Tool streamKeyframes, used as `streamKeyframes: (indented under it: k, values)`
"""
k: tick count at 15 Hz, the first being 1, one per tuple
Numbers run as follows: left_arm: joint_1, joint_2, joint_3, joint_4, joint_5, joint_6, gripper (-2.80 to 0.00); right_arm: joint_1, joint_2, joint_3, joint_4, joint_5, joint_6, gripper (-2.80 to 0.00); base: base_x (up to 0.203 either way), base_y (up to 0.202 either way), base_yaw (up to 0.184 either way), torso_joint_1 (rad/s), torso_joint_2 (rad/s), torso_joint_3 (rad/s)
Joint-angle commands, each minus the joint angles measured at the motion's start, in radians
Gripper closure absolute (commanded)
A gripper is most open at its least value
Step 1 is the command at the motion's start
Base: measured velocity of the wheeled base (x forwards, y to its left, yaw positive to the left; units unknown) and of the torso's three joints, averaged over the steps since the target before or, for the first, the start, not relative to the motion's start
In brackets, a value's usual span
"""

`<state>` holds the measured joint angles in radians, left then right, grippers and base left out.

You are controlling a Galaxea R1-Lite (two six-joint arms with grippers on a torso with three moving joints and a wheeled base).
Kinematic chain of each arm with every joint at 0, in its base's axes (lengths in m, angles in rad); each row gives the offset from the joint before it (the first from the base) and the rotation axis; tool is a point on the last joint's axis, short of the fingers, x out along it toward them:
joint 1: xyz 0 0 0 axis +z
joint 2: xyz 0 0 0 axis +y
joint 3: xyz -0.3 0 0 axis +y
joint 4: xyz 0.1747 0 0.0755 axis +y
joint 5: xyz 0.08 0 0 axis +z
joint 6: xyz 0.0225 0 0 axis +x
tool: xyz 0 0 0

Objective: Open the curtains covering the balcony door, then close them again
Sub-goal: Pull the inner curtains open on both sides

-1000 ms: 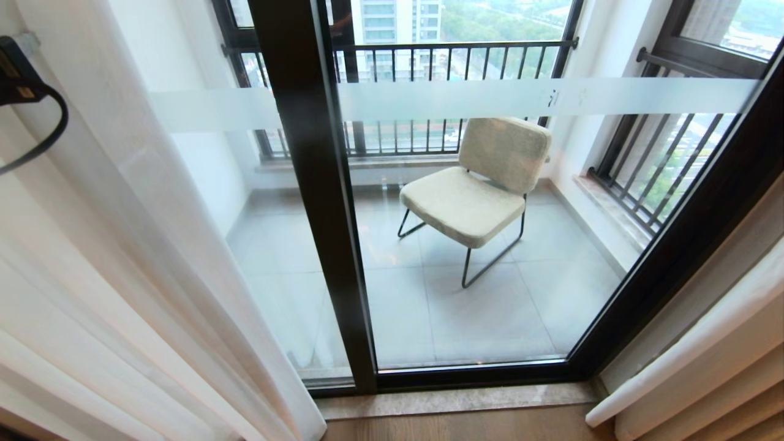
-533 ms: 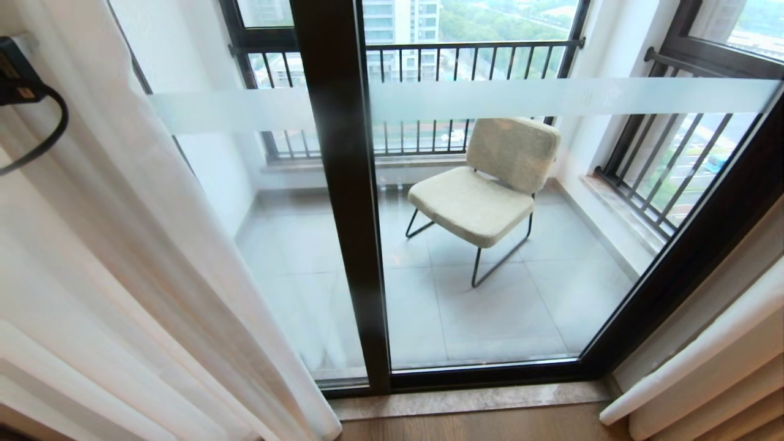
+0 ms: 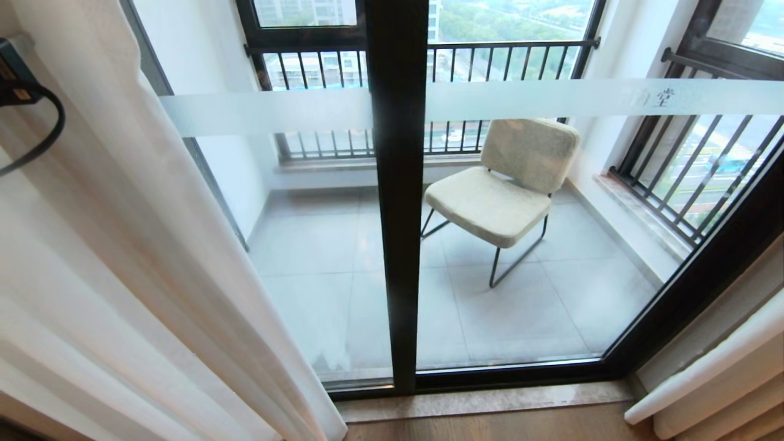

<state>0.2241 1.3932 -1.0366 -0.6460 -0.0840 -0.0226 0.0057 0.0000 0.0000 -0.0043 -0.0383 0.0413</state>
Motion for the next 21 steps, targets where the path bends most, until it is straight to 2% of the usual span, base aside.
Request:
streamKeyframes:
  k: [1, 12, 17, 21]
  values:
    - [0.025, 0.003, 0.000, -0.003, -0.002, -0.005, 0.00, 0.000, 0.002, 0.000, 0.000, 0.000, 0.000, 0.00, 0.000, 0.192, 0.001, -0.002, 0.00, 0.002]
    - [0.166, -0.010, -0.002, -0.003, -0.003, -0.030, 0.00, 0.000, 0.002, 0.000, 0.000, 0.000, 0.000, 0.00, 0.000, 0.190, 0.002, 0.004, 0.00, 0.002]
    - [0.268, -0.024, 0.001, -0.001, -0.050, -0.031, 0.00, 0.000, 0.002, 0.000, 0.000, 0.000, 0.000, 0.00, 0.000, 0.191, 0.003, 0.003, 0.00, 0.000]
    - [0.314, -0.025, 0.000, -0.001, -0.060, -0.063, 0.00, 0.000, 0.002, 0.000, 0.000, 0.000, 0.000, 0.00, 0.000, 0.191, 0.003, 0.003, 0.00, 0.004]
